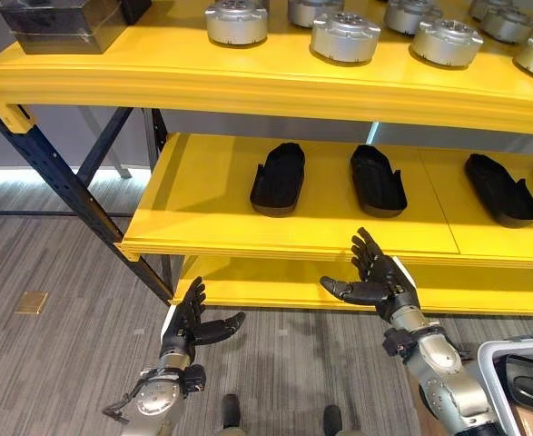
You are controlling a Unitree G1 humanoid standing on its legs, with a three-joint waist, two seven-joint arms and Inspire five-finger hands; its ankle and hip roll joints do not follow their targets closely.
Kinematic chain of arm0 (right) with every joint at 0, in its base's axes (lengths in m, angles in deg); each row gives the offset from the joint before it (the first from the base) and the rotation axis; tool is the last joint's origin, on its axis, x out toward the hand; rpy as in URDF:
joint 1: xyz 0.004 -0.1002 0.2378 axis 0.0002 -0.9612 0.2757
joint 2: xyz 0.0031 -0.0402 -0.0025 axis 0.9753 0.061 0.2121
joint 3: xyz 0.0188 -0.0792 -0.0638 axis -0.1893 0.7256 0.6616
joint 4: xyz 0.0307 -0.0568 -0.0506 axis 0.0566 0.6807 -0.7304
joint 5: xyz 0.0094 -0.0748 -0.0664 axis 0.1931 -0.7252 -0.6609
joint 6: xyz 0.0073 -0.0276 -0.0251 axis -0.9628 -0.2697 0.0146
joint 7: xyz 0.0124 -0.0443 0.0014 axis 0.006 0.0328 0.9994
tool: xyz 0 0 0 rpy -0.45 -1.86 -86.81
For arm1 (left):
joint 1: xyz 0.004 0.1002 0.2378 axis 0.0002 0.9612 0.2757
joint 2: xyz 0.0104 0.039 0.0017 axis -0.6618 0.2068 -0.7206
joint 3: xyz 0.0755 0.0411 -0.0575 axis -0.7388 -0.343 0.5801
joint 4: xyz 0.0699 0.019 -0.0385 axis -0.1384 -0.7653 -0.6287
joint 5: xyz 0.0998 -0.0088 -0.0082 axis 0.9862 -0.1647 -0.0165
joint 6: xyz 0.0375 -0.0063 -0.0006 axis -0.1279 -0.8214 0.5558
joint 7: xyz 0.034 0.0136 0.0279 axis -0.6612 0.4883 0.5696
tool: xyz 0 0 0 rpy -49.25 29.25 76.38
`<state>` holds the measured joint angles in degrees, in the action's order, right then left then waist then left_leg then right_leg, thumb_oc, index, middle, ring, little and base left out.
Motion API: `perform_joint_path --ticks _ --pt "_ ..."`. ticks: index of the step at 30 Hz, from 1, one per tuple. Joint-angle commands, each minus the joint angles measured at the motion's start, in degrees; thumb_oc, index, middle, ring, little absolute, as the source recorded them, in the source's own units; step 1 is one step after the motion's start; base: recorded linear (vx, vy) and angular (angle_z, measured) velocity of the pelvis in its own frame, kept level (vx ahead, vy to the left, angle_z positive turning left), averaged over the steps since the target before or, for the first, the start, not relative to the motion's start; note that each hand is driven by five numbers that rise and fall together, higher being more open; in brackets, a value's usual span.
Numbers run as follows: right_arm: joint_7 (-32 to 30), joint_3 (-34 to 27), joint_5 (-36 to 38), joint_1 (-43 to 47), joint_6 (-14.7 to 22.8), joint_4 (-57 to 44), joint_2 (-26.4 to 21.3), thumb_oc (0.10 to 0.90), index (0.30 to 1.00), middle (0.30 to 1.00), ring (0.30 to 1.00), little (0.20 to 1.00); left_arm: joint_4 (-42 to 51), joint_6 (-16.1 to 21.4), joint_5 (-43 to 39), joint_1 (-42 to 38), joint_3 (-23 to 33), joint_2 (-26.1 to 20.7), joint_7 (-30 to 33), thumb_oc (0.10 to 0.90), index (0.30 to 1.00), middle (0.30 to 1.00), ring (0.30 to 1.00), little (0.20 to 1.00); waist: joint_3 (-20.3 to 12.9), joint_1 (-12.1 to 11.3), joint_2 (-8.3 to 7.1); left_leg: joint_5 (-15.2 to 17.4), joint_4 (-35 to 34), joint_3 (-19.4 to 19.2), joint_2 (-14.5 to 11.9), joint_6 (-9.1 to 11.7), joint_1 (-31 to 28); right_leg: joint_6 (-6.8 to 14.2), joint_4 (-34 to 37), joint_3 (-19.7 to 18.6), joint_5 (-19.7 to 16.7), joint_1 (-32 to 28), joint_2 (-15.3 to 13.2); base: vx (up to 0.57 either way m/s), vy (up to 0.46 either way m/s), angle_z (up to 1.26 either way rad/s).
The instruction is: Move parts from the plastic box to the shelf.
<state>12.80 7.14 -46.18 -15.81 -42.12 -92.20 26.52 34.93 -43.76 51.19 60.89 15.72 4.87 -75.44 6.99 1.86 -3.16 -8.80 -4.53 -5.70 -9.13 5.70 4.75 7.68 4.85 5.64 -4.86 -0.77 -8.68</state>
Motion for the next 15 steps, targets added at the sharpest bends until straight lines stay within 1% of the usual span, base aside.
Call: perform_joint_path --ticks 1,3,4,6,8,11,13,14,15 --pt "0.7 -2.5 1.6 1.4 8.3 -4.0 1.1 0.900 1.000 1.000 1.000 1.000 1.7 6.8 3.0 -3.9 1.8 -1.5 0.5 0.900 1.000 1.000 1.000 1.000 -3.2 -0.1 -1.04 5.6 -0.5 0.3 -4.3 0.6 -2.2 5.4 0.2 -0.1 -0.9 0.6 -6.4 0.00 0.032 -0.17" --pt "0.7 -2.5 1.6 1.3 8.3 -4.1 1.1 0.900 1.000 1.000 1.000 1.000 1.6 6.8 3.0 -3.9 1.8 -1.5 0.5 0.900 1.000 1.000 1.000 1.000 -3.3 -0.2 -1.06 5.6 -0.5 0.2 -4.3 0.6 -2.2 5.4 0.2 -0.1 -0.9 0.6 -6.5 0.00 0.028 -0.06" --pt "1.0 -2.8 2.4 -0.9 8.5 -2.9 2.0 0.900 1.000 1.000 1.000 1.000 1.7 7.2 2.8 -3.9 2.1 -1.5 0.7 0.900 1.000 1.000 1.000 1.000 -3.1 0.1 -1.29 5.8 -0.5 0.2 -4.0 0.5 -2.2 5.6 0.2 -0.1 -1.3 0.7 -6.7 0.00 0.081 0.00" --pt "0.4 -4.2 -0.5 -3.1 9.3 -2.3 2.0 0.900 1.000 1.000 1.000 1.000 1.9 8.0 2.7 -3.8 2.5 -1.6 0.7 0.900 1.000 1.000 1.000 1.000 -2.7 0.4 -1.85 6.4 0.4 0.1 -3.6 0.2 -2.1 5.9 0.1 -0.4 -2.2 0.8 -7.1 -0.02 0.075 0.00" --pt "0.2 -4.6 -0.2 -3.2 9.6 -1.9 2.2 0.900 1.000 1.000 1.000 1.000 2.0 8.3 2.4 -4.2 2.8 -1.8 0.7 0.900 1.000 1.000 1.000 1.000 -2.3 0.5 -2.17 7.1 1.9 0.4 -3.5 -0.1 -1.4 5.9 0.0 -0.7 -2.4 1.0 -7.2 -0.04 0.033 -0.03" --pt "-0.1 -6.3 0.1 -4.9 10.7 -1.3 2.5 0.900 1.000 1.000 1.000 1.000 1.9 9.3 1.8 -5.2 2.6 -2.3 0.8 0.900 1.000 1.000 1.000 1.000 -0.6 0.9 -3.34 9.8 9.4 1.8 -3.5 -0.5 3.0 5.9 -1.4 -0.7 -2.8 1.7 -7.8 -0.09 0.055 -0.05" --pt "-0.8 -6.2 0.7 -4.5 11.4 -1.0 3.1 0.900 1.000 1.000 1.000 1.000 2.2 9.8 1.3 -5.7 2.6 -2.7 1.3 0.900 1.000 1.000 1.000 1.000 0.8 1.0 -4.09 12.6 14.5 2.2 -2.7 -1.7 5.2 6.0 -2.6 -1.4 -3.6 2.4 -8.5 -0.12 0.152 0.06" --pt "-0.4 -6.8 1.4 -5.3 11.9 -1.5 3.2 0.900 1.000 1.000 1.000 1.000 2.6 10.3 1.6 -6.2 2.5 -3.2 1.2 0.900 1.000 1.000 1.000 1.000 2.2 1.2 -4.68 15.6 19.4 1.8 -1.7 -2.6 7.3 6.4 -3.5 -2.7 -4.5 3.2 -9.6 -0.12 0.234 -0.08" --pt "-0.3 -7.2 1.7 -5.5 12.2 -1.7 3.3 0.900 1.000 1.000 1.000 1.000 2.5 10.6 2.1 -6.8 2.2 -3.5 1.2 0.900 1.000 1.000 1.000 1.000 2.6 1.4 -4.66 16.5 21.6 1.9 -1.2 -2.8 8.8 6.5 -3.7 -2.9 -5.1 3.4 -10.1 -0.13 0.290 -0.22"
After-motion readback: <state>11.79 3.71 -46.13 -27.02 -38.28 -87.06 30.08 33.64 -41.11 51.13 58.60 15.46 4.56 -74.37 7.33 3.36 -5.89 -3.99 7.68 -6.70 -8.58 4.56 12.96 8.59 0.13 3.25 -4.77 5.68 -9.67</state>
